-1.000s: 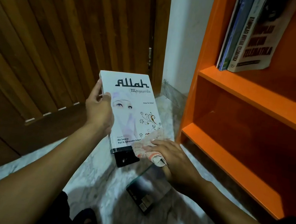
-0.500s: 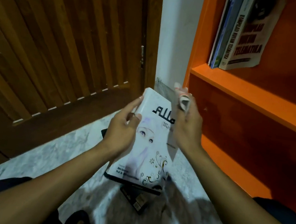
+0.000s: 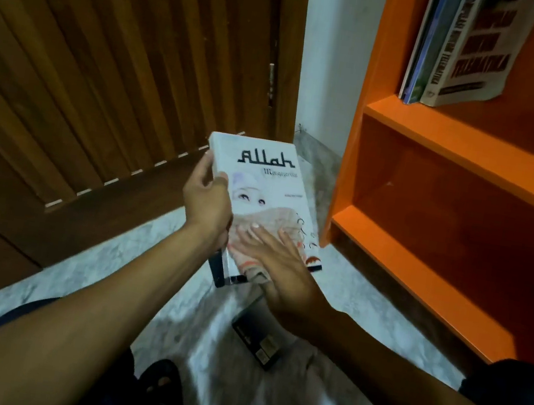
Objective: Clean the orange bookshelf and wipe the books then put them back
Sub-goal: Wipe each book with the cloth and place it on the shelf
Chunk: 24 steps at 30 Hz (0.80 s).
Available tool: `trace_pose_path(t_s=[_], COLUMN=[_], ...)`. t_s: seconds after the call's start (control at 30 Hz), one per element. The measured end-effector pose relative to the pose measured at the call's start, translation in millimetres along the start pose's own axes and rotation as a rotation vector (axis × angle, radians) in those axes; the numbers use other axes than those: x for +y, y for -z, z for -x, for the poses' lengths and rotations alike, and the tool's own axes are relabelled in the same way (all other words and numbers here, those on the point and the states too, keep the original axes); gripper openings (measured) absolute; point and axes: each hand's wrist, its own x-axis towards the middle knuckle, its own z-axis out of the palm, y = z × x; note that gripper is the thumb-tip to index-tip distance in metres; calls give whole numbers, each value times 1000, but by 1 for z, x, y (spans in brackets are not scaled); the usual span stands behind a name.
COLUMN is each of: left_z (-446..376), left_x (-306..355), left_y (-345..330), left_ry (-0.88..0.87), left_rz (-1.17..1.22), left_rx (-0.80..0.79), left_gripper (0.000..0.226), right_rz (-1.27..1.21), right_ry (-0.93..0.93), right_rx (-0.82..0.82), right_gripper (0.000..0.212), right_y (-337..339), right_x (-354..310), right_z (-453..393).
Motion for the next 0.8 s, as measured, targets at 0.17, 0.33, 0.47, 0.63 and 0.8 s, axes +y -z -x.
trace_pose_path(t_s=[0.17,0.33,0.47,0.63,0.8], left_z=[-21,-20,-14,8,29], left_x=[17,37,45,55,62], left_y=[17,25,28,20,7], left_ry=[-98,-158,-188,-287,-420], left_rz=[46,102,60,-55,-219], left_rx=[152,195,137,-72,-264], left_gripper=[45,42,32,29,34], right_rz=[-48,-53,-390,-831,-850], right_ry=[146,61,-555,-729,-708], right_rx=[-26,-85,82,259,143], right_gripper=[45,32,15,22,59], right_y=[-4,4,25,63,89], right_x=[-3,7,16,27,28], right_z=[13,17,11,-9,-14])
